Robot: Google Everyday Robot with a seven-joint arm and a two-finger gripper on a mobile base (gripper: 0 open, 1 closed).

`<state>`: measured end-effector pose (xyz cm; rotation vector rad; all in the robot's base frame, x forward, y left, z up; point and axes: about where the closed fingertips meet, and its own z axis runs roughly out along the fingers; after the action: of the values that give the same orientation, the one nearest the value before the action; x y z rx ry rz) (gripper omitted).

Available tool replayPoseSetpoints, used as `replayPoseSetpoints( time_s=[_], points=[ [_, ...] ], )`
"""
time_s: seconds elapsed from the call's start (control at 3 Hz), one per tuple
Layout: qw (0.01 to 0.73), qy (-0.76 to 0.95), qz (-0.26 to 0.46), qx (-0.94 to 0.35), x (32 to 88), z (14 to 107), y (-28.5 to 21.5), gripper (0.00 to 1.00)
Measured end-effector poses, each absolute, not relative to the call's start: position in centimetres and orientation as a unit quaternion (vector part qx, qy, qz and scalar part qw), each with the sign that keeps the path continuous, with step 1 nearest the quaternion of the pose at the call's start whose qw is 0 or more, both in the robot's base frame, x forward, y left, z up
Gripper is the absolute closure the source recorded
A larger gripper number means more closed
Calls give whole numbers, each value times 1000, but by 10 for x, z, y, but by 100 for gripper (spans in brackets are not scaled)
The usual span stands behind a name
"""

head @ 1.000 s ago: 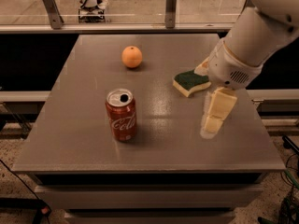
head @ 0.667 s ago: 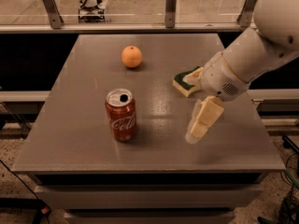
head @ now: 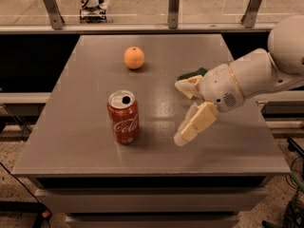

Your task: Knock coke can over

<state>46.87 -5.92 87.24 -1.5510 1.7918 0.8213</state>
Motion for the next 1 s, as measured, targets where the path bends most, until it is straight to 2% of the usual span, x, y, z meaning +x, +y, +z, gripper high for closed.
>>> replayPoseSetpoints(
  time_s=[0.33,0.67,1.0],
  points=[
    [347,651,367,-567,468,852,-62,0],
    [418,560,435,-569,456,868,-37,0],
    [416,562,434,-568,455,867,-35,0]
  ],
)
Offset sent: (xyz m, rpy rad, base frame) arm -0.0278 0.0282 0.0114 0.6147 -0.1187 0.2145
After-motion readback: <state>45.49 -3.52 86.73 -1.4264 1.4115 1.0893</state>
